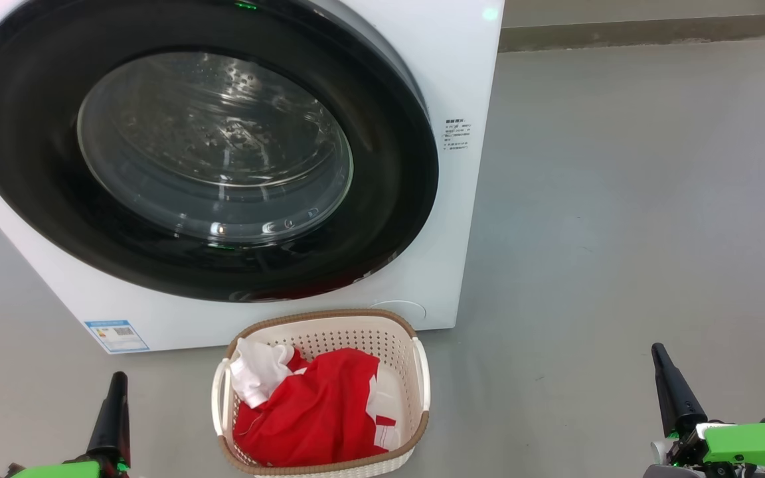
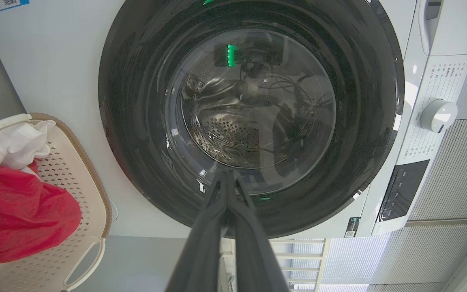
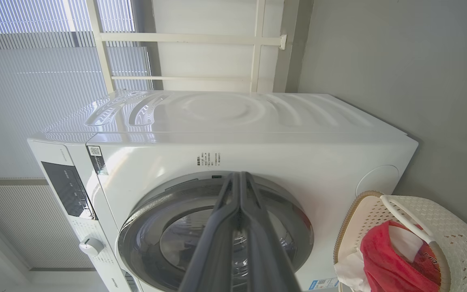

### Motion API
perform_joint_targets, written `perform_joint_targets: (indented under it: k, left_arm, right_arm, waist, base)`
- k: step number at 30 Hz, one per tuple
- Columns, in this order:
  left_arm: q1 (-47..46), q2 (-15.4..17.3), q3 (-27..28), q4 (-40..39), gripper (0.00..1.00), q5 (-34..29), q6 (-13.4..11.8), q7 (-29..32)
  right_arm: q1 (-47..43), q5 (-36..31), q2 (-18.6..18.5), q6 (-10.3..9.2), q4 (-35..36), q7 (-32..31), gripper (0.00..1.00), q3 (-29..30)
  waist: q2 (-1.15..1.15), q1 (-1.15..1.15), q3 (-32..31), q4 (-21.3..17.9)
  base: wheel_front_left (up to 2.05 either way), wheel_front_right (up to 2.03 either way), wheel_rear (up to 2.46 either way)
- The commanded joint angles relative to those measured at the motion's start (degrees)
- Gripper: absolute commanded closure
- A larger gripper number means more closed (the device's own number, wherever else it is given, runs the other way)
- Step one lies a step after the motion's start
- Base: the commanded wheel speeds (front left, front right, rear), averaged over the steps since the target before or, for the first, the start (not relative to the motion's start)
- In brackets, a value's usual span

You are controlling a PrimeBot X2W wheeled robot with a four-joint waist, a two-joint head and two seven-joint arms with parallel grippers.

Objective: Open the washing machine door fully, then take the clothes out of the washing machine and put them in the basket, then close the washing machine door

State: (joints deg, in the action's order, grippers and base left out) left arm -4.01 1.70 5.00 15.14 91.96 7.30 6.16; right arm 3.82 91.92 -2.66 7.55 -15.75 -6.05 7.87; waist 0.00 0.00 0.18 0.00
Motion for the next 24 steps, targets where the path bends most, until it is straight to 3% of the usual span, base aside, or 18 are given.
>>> perform_joint_targets:
  k: [1,24]
  left_arm:
    - [-2.2,1.2,1.5,-1.1,1.0,0.2,0.2,0.3]
    - [-2.2,1.2,1.5,-1.1,1.0,0.2,0.2,0.3]
  right_arm:
    - [2.4,0.3,-0.2,-0.06,1.7,-0.4,1.0,-1.4]
    - [2.4,0.3,-0.2,-0.06,1.7,-0.4,1.0,-1.4]
  waist:
    - [0.0,0.0,0.0,0.0]
    - [0.0,0.0,0.0,0.0]
  base:
    - [0.0,0.0,0.0]
    - [0.0,0.0,0.0]
